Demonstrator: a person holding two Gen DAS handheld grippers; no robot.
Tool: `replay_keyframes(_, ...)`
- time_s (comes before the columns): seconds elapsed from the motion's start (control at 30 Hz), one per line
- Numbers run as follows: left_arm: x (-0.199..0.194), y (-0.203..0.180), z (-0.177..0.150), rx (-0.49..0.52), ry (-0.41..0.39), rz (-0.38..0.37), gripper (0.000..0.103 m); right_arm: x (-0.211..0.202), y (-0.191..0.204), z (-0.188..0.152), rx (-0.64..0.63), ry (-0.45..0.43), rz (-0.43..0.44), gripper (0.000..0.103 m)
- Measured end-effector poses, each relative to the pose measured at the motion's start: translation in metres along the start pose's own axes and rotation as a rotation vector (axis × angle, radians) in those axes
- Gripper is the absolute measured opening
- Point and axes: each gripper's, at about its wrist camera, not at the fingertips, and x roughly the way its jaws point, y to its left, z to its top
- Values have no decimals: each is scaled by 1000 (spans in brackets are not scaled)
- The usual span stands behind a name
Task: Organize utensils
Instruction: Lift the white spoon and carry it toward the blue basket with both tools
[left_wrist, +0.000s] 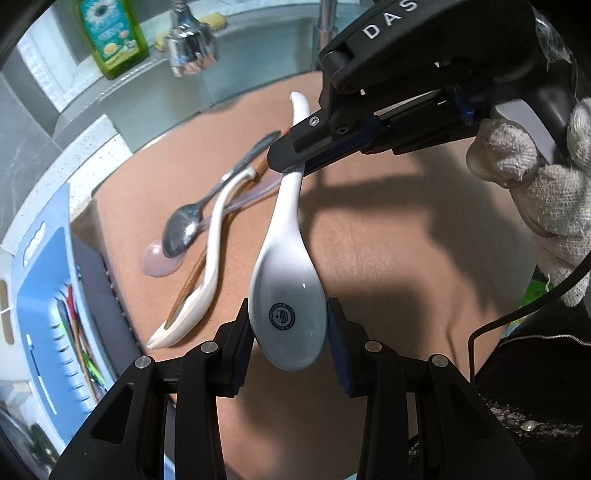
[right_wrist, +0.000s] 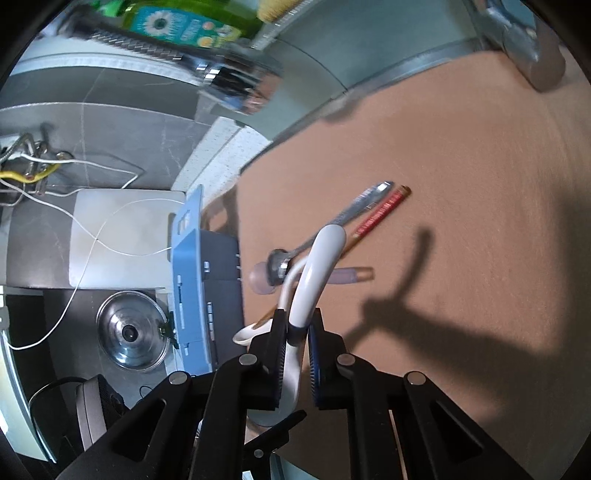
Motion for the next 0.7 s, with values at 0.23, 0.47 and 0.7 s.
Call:
replay_keyframes(0.23,-30,25,-17,-58,-64,25,36,8,48,4,-87,-3,8,10)
replay_keyframes(0.47,-51,75,-45,-152,-114,67,36,42,109,5,-194,23,21,9)
replay_keyframes(0.7,-58,128,-81,-271,-125,112,36,98,166,5,-293,91,16,9)
